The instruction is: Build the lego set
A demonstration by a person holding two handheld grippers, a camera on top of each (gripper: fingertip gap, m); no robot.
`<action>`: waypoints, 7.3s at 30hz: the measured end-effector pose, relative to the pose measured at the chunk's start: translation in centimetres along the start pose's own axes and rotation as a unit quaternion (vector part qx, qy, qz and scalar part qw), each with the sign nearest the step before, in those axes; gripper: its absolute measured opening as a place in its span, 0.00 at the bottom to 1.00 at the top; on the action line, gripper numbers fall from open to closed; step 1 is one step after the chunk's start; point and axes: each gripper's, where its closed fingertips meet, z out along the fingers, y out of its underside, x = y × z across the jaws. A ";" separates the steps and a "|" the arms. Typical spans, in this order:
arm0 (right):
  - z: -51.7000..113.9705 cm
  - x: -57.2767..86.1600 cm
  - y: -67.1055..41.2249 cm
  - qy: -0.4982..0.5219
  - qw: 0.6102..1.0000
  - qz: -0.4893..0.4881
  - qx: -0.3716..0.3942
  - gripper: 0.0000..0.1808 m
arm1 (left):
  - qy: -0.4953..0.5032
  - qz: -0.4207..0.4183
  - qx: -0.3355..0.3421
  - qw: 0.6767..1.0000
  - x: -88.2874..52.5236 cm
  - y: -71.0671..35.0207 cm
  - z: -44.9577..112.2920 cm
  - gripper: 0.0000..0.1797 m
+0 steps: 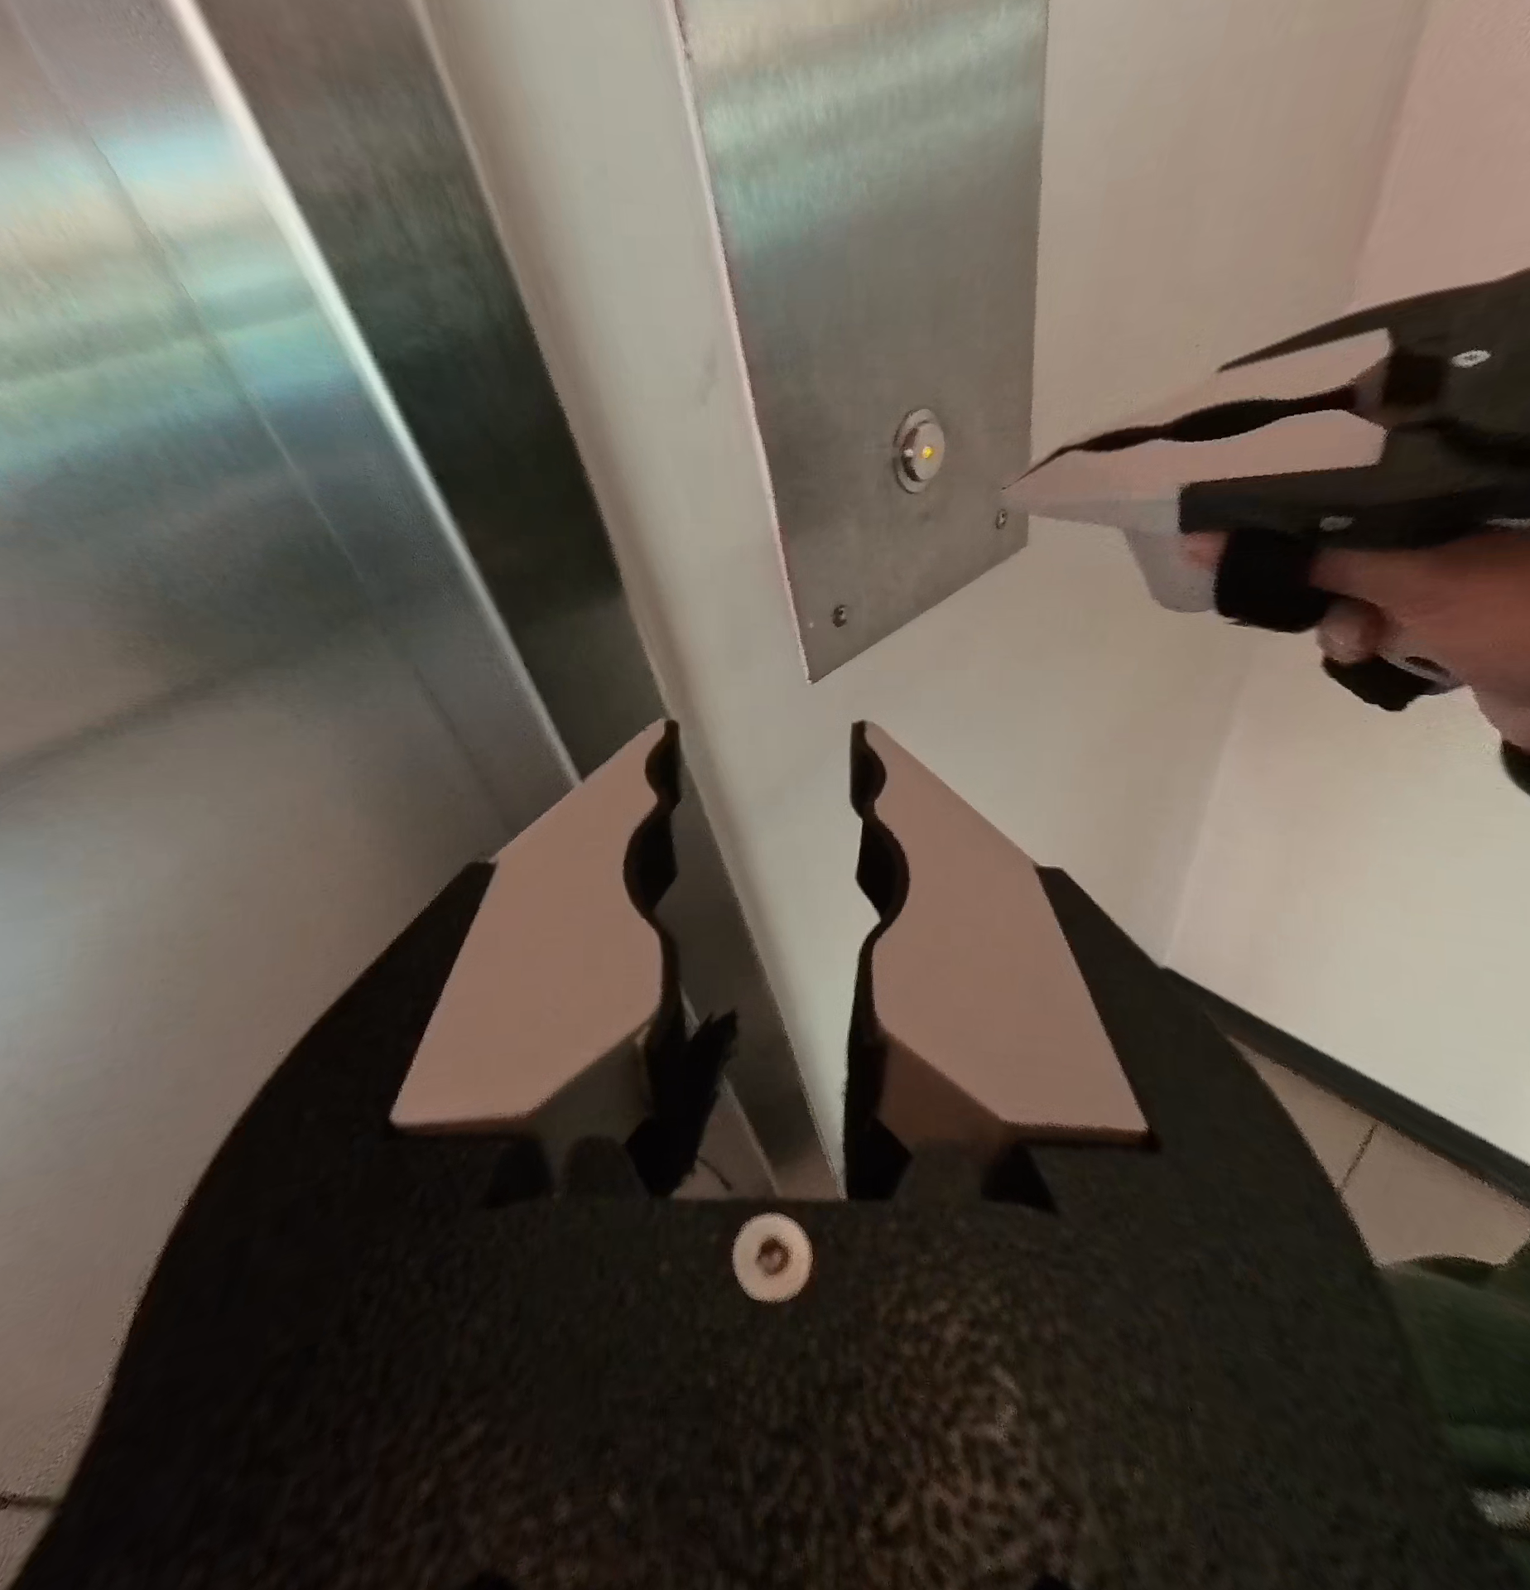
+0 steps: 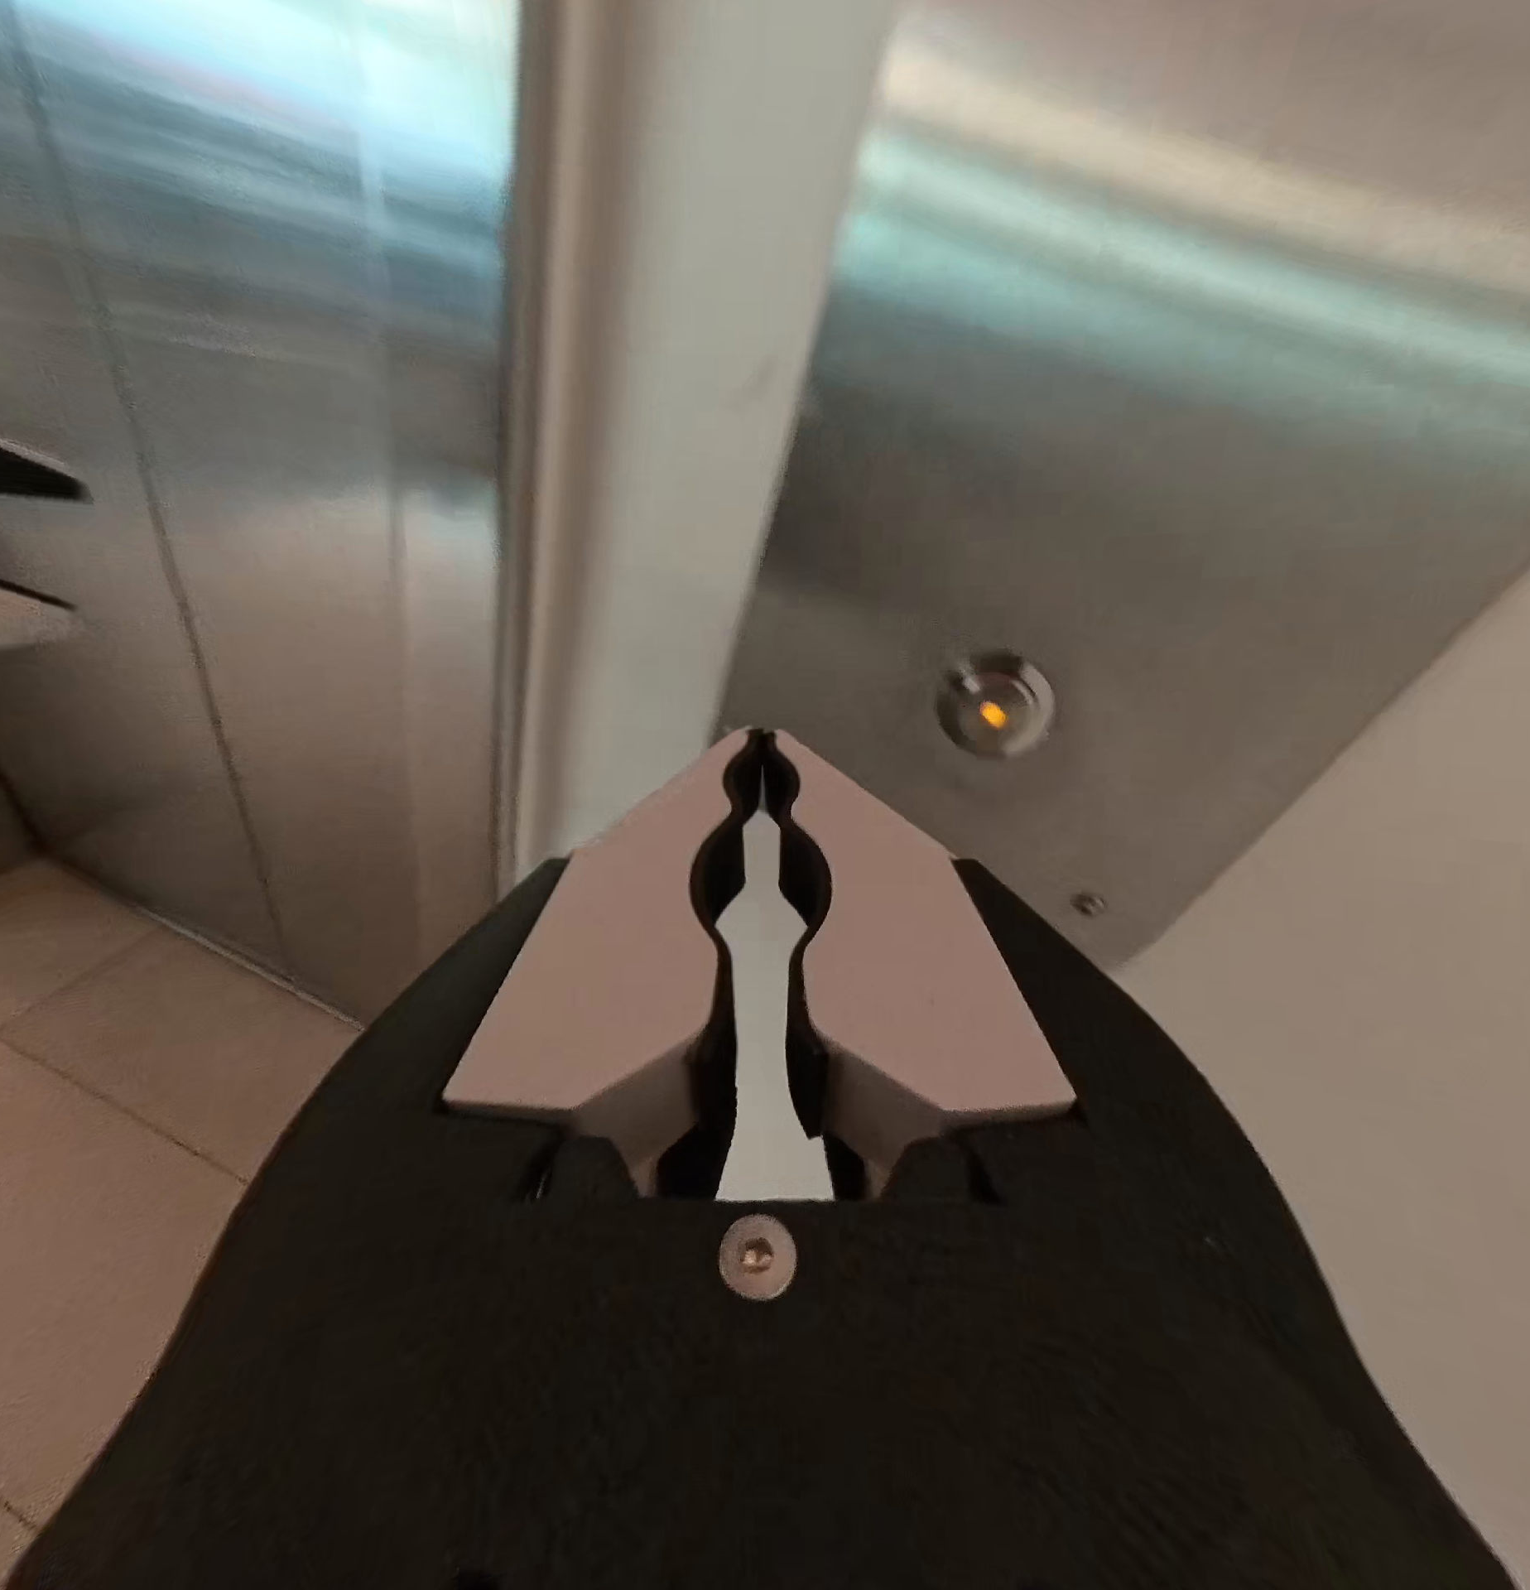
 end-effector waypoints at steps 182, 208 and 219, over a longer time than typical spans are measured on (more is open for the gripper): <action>268.8 -352.7 -126.8 -0.672 0.714 -0.071 0.180 0.46 | -0.702 -0.121 0.012 0.702 -403.0 103.7 -171.2 0.58; 305.2 -427.3 -154.8 -0.643 0.724 -0.066 0.239 0.39 | -0.768 -0.094 -0.035 0.632 -463.0 121.1 -223.1 0.51; 317.7 -461.5 -168.7 -0.694 0.678 -0.034 0.240 0.37 | -0.816 -0.063 -0.048 0.572 -489.1 125.7 -246.5 0.48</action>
